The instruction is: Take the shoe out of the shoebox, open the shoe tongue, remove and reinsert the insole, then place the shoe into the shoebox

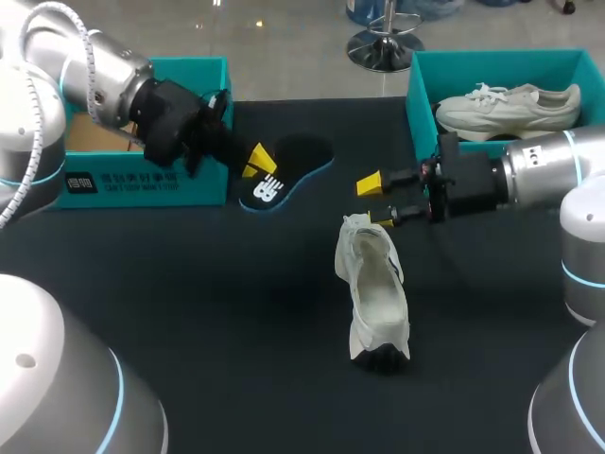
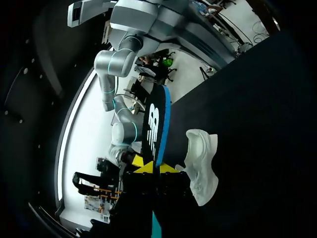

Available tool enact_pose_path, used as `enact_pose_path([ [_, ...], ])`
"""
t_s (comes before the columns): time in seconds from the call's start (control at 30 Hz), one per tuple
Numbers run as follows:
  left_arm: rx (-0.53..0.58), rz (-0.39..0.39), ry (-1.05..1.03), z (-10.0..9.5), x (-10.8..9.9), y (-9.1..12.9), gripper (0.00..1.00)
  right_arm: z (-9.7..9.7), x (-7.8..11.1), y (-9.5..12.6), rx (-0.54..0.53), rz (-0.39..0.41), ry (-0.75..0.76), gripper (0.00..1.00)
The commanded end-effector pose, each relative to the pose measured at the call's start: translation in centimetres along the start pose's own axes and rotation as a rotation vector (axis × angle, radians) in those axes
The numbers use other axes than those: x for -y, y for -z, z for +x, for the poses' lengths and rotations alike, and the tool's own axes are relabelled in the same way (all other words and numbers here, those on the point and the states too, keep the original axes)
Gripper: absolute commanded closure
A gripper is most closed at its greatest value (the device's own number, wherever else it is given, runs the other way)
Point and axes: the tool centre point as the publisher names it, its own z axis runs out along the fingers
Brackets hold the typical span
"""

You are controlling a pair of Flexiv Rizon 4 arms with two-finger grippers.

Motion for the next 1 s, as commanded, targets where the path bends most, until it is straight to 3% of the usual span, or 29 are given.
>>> enact_pose_path([
  [0.03, 0.000, -0.008, -0.018, 0.8, -0.3, -1.1, 1.00, -0.1, 0.0, -0.2, 0.001, -0.001, 0.000, 0.00],
  [0.5, -0.041, -0.077, -0.092, 1.6, -0.4, -4.2, 1.00, -0.1, 0.0, -0.2, 0.001, -0.001, 0.000, 0.00],
  [1.0, -0.032, -0.014, -0.128, 1.6, 0.2, -10.1, 1.00, -0.1, 0.0, -0.2, 0.001, -0.001, 0.000, 0.00],
])
